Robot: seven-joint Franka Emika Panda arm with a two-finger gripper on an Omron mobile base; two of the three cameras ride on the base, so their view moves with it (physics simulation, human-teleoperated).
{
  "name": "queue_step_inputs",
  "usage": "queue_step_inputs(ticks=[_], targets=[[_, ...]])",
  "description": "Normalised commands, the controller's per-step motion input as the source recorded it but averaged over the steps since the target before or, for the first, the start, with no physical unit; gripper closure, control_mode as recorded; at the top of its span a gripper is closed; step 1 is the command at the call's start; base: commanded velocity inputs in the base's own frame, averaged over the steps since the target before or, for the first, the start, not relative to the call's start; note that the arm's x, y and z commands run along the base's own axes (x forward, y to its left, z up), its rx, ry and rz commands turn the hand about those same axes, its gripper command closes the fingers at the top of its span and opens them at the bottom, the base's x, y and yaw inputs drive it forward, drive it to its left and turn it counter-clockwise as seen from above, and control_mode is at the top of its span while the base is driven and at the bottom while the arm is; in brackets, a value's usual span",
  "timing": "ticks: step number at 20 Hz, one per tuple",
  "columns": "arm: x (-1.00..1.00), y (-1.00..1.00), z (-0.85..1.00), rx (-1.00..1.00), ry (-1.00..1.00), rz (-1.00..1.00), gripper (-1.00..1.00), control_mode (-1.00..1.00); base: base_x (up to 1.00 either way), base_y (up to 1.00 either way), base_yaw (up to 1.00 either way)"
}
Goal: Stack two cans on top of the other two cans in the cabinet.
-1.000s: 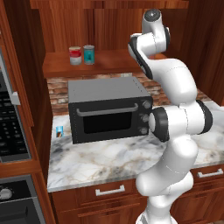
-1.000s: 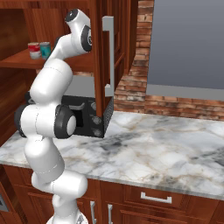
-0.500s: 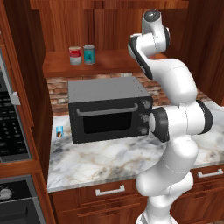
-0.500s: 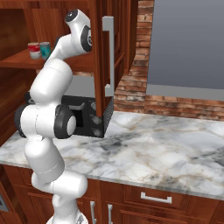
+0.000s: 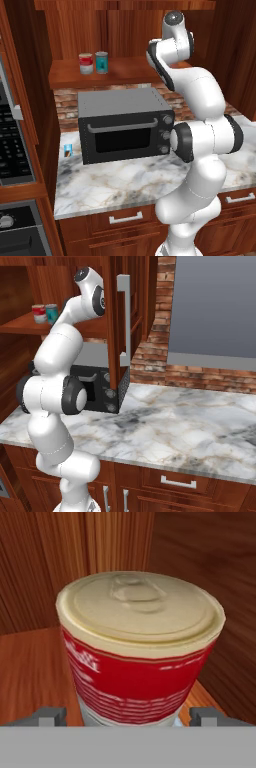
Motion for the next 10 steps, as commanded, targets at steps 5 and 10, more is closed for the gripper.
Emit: queue_step_inputs(ticks=[5,10], targets=[[-0.30,0.00,0.00,-0.04,-0.05,0.00,-1.00,-1.00,0.00,0.00,0.00],[-0.49,0.00,-0.16,-0.03,-0.13,-0.03,-1.00,-1.00,0.00,0.00,0.00]])
